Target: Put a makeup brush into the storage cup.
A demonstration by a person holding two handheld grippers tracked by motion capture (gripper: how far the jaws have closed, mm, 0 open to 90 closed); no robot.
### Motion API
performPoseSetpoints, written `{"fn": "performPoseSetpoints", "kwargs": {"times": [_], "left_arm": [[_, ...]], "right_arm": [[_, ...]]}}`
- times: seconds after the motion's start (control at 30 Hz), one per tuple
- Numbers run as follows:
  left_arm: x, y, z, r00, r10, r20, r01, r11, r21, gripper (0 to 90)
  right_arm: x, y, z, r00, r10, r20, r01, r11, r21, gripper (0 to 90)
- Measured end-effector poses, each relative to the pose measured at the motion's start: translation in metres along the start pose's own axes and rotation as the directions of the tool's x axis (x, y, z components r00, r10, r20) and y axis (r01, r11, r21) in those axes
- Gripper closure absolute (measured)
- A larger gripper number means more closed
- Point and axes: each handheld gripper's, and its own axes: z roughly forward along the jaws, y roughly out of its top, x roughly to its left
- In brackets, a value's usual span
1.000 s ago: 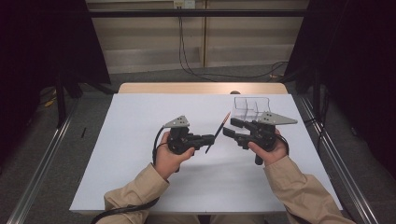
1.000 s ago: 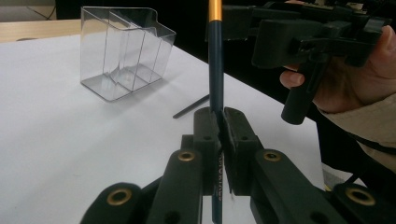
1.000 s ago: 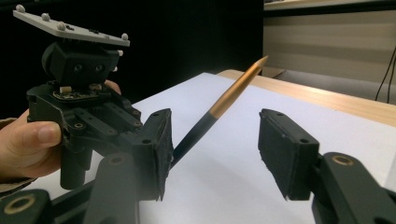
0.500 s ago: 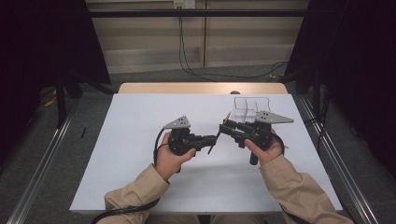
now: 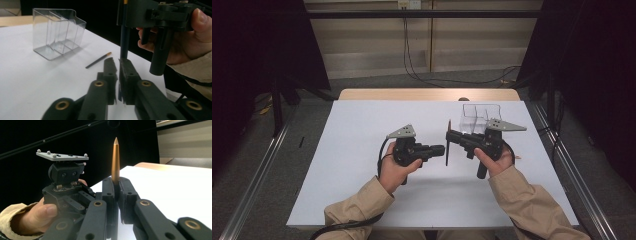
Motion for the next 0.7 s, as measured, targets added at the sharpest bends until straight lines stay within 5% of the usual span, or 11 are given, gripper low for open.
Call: {"fn": "performPoseSetpoints", "kwargs": {"times": [0.47,0.7], "left_arm": [[0.0041,0.0007,0.0005,0.9983,0.056,-0.016,-0.057,0.9959,-0.070,44.3],[0.0045,0.0031,-0.0003,0.9968,0.076,0.026,-0.073,0.9920,-0.103,24.2]], "right_arm": [[-0.0037,-0.0003,-0.0036,0.9996,-0.024,0.012,0.024,1.000,-0.013,84.0],[-0.0031,-0.0004,-0.0043,0.9993,-0.036,0.013,0.037,0.999,-0.012,84.0]]}}
